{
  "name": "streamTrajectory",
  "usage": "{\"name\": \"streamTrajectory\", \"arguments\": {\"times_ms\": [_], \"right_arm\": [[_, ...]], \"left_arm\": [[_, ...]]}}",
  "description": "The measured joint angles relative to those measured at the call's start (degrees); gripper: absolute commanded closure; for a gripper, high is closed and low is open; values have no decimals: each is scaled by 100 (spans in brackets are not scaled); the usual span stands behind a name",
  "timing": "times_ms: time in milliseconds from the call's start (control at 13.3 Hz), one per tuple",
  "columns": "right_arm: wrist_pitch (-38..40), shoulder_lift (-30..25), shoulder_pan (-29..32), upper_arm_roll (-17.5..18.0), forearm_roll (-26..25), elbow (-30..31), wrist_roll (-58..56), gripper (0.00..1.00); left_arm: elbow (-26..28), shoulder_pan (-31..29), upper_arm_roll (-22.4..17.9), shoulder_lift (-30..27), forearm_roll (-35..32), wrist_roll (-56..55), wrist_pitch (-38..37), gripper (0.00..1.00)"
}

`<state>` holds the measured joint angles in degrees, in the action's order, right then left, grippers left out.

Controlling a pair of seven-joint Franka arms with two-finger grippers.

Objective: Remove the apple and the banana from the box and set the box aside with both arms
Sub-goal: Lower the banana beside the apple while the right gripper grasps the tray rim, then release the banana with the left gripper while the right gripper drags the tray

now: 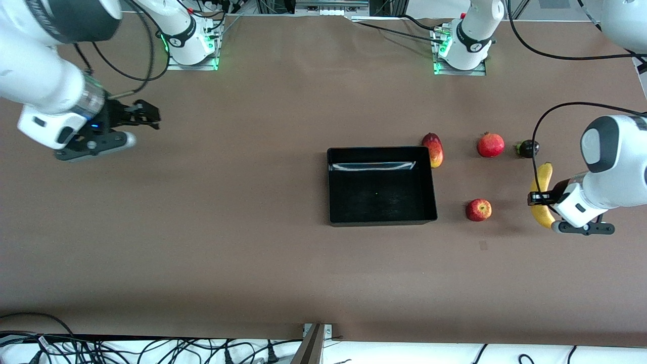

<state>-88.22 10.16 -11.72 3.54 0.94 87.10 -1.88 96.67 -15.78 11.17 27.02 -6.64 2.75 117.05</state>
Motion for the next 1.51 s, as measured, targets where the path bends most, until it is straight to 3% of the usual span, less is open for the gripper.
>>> {"name": "streamTrajectory", "arguments": {"times_ms": [452,828,1054,1129,1430,1505], "right_arm": [[-2519,1581,-1564,48,179,-9,1988,0],[-3394,2122,-2470,59,177,-37,3545,0],[-4148,2548,-2866,50,84,-34,3920,3],[-4444,2731,-2930,46,65,-33,3943,16],[-5038,3239,-2981,32,62,-56,3966,100],[-5047,3280,-2981,26,62,-60,4010,100]], "left_arm": [[766,-227,-15,356,-17,11,1839,100],[1394,-416,-24,391,-20,61,2898,100],[1666,-415,-17,440,-20,61,3428,100],[1738,-415,-17,496,-20,61,3574,100],[1770,-415,-21,601,-20,61,3781,100],[1780,-415,-24,619,-20,61,3834,77]]}}
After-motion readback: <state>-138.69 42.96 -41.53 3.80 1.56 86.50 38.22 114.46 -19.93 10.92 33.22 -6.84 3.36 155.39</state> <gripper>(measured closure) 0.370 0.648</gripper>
